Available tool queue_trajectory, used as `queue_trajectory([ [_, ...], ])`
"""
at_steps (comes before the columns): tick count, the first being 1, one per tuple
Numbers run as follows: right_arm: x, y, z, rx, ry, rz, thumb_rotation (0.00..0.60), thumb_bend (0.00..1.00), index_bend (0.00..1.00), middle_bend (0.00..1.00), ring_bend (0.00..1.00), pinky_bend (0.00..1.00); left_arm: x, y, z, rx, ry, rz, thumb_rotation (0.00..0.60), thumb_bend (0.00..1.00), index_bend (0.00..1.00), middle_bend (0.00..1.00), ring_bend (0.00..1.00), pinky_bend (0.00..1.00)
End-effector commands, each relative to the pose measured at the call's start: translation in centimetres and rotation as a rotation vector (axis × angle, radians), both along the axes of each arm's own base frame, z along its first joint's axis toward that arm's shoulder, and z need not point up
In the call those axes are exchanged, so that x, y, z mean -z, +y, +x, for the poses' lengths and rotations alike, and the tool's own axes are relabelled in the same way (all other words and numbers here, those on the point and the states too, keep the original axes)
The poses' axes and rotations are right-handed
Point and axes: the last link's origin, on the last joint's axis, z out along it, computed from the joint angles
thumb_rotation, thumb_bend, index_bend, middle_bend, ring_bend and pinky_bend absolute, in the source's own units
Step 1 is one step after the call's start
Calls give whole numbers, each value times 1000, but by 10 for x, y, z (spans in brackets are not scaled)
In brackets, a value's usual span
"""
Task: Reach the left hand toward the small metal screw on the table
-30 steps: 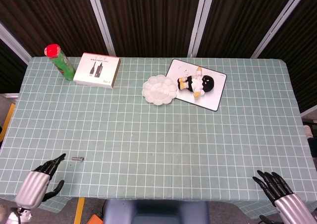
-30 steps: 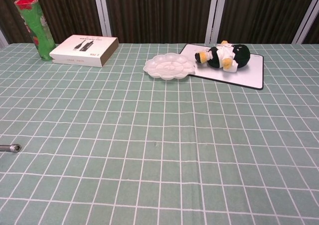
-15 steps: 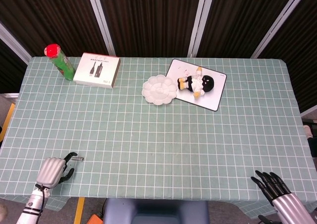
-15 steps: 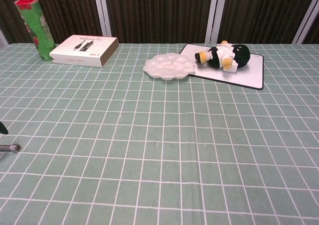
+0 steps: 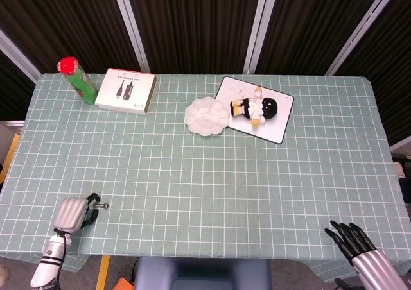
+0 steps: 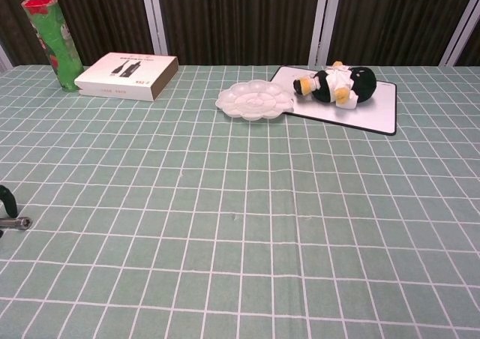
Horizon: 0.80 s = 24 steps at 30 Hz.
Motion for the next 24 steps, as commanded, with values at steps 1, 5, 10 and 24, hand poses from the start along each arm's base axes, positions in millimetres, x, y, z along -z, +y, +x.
queue_trajectory([
  [1, 0, 0, 0, 1, 0, -1, 600, 180, 0, 0, 0, 0, 0, 1, 0, 0, -1, 4, 600, 383, 446, 1000, 1000, 1000],
  [5, 0, -1, 0, 2, 2, -1, 600, 180, 0, 0, 0, 0, -1, 2, -1, -3, 0, 11, 600, 384, 484, 1000, 1000, 1000],
  [10, 1, -1, 0, 4, 4, -1, 600, 180, 0, 0, 0, 0, 0, 4, -2, -7, 1, 17, 600, 385, 548, 1000, 1000, 1000],
  [24, 2, -1, -1, 5, 7, 3, 600, 180, 0, 0, 0, 0, -8, 4, 5, 18, -18, 49, 600, 384, 557, 1000, 1000, 1000],
])
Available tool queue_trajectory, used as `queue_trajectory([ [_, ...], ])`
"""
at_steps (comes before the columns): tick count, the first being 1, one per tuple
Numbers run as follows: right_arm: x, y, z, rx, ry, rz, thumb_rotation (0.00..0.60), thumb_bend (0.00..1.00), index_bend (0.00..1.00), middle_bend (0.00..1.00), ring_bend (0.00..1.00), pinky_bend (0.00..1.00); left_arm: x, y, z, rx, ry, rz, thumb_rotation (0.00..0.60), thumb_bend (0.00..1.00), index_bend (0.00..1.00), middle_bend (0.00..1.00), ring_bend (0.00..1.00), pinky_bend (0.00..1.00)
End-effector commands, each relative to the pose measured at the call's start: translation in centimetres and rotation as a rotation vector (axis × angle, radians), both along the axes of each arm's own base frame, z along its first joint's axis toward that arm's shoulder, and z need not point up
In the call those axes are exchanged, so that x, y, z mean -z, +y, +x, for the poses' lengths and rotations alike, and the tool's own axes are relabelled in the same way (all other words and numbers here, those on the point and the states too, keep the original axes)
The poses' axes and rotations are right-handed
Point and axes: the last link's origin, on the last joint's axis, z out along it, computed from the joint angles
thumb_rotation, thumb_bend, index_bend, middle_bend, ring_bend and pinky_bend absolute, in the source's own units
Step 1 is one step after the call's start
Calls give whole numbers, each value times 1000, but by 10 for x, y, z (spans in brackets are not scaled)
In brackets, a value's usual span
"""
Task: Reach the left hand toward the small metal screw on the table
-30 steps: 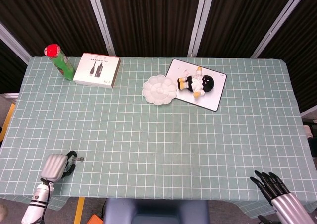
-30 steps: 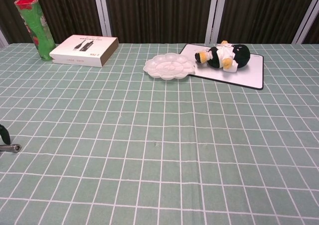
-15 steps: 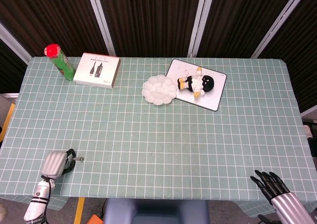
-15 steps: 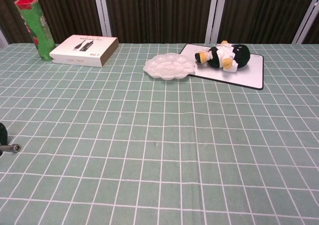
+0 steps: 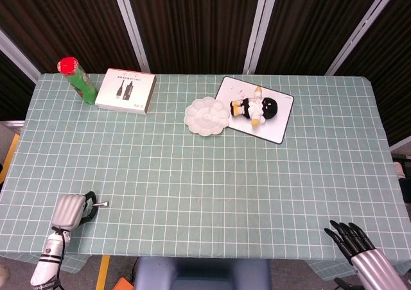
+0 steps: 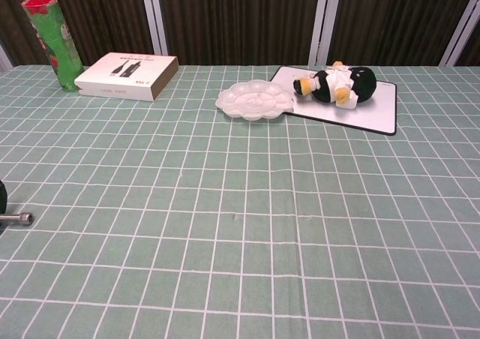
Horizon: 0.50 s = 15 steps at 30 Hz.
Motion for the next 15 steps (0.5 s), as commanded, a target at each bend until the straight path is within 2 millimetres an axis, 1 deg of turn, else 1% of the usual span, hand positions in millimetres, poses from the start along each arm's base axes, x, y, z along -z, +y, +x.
queue_trajectory([
  [1, 0, 0, 0, 0, 0, 0, 600, 180, 0, 0, 0, 0, -2, -1, 3, 8, -6, 5, 600, 385, 557, 1000, 1000, 1000],
  [15, 0, -1, -1, 4, 3, 4, 600, 179, 0, 0, 0, 0, -3, -2, 21, 45, -20, 6, 600, 384, 542, 1000, 1000, 1000],
])
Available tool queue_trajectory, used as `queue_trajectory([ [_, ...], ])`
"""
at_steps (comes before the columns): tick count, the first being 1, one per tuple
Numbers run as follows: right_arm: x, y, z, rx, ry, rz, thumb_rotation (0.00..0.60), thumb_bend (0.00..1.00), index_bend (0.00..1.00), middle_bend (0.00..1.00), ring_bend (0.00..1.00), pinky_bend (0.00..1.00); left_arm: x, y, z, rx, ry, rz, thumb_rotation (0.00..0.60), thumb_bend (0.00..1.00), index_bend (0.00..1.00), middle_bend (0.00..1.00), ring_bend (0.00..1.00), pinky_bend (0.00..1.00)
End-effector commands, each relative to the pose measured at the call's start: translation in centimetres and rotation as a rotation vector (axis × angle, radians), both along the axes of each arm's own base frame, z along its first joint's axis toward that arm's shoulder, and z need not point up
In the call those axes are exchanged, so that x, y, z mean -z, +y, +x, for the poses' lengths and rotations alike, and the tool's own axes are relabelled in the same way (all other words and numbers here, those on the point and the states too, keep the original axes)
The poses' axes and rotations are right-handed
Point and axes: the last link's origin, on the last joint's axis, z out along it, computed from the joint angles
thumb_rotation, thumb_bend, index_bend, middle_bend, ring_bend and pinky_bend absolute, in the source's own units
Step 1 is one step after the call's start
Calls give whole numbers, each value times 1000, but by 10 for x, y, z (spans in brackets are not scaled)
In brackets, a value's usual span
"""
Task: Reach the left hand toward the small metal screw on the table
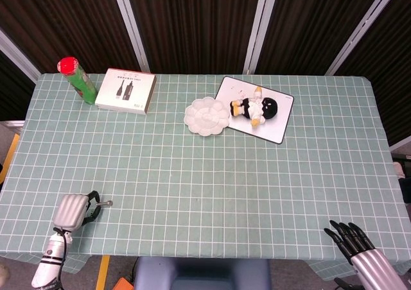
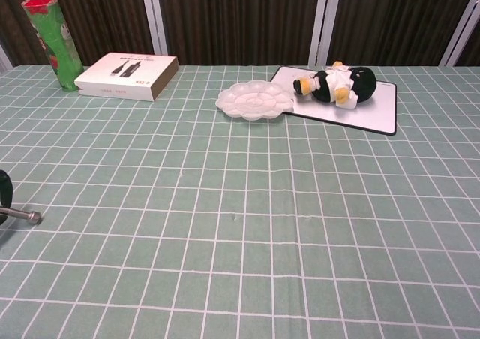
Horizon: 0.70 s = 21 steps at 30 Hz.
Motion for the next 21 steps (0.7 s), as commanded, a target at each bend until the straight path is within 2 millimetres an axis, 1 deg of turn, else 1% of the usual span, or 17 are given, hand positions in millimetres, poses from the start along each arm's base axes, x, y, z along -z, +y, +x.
queue_trajectory([
  [1, 0, 0, 0, 1, 0, 1, 600, 180, 0, 0, 0, 0, 1, 1, 3, 6, 0, -1, 600, 384, 539, 1000, 1000, 1000],
  [16, 0, -1, -1, 6, -1, 0, 600, 179, 0, 0, 0, 0, 3, 3, 15, 30, -5, -4, 600, 383, 519, 1000, 1000, 1000],
  [21, -1, -1, 0, 6, -2, -2, 600, 180, 0, 0, 0, 0, 3, 4, 18, 33, -1, -10, 600, 383, 494, 1000, 1000, 1000],
])
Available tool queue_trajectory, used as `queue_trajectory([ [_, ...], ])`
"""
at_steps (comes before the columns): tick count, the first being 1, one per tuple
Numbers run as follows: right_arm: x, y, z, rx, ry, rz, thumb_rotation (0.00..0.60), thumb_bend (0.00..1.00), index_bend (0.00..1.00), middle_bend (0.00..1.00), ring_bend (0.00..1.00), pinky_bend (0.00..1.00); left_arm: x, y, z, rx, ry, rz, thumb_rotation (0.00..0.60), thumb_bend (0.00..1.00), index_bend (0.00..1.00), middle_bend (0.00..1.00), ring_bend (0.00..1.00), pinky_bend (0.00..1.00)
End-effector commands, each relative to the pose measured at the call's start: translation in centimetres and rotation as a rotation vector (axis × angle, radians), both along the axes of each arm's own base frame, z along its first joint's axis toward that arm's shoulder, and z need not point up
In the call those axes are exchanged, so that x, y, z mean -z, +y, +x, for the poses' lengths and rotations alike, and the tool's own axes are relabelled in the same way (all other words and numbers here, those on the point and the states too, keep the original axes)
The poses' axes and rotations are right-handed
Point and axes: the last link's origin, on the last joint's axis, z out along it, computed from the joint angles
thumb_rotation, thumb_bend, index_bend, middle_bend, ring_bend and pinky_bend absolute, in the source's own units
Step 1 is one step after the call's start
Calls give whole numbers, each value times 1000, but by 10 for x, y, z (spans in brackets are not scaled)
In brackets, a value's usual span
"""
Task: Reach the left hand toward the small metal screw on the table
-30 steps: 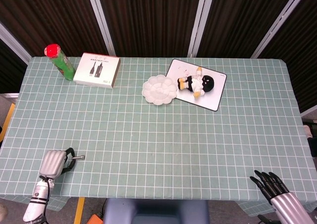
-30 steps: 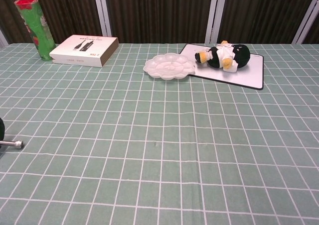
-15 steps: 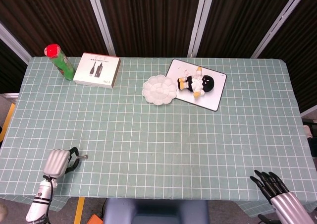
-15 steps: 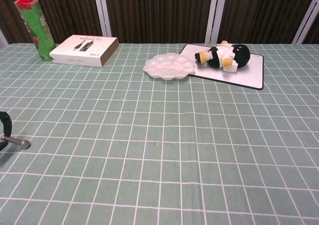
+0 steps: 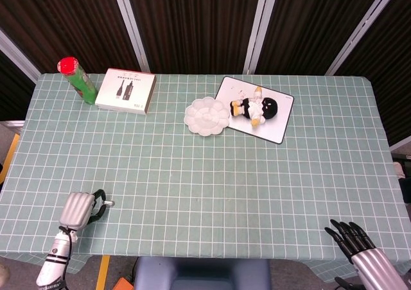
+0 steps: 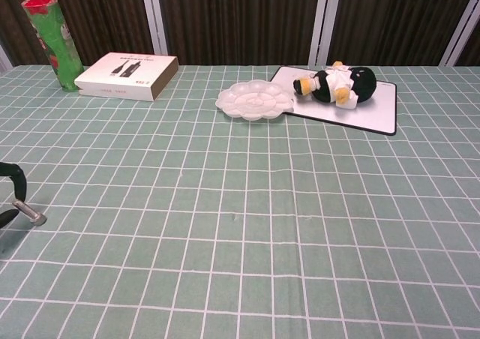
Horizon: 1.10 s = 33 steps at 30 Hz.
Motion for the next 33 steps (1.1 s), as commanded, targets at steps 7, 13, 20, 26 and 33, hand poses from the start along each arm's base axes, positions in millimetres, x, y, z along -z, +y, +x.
queue_trajectory([
  [7, -1, 0, 0, 1, 0, -2, 600, 179, 0, 0, 0, 0, 1, 0, 2, -3, 7, -7, 600, 382, 441, 1000, 1000, 1000],
  [13, -1, 0, 0, 0, -1, -7, 600, 180, 0, 0, 0, 0, -18, -12, 7, 39, -26, 46, 600, 383, 328, 970, 975, 1000],
  [20, -2, -1, -1, 0, 0, -18, 600, 180, 0, 0, 0, 0, -75, -85, 21, 49, -236, 0, 600, 377, 2, 28, 3, 95],
  [26, -4, -2, 1, -6, -14, -24, 600, 180, 0, 0, 0, 0, -101, -126, 20, 130, -207, 27, 600, 357, 2, 0, 0, 2],
  [33, -9, 0, 1, -5, -23, -35, 600, 179, 0, 0, 0, 0, -108, -127, 20, 126, -177, 26, 600, 358, 0, 0, 0, 0],
])
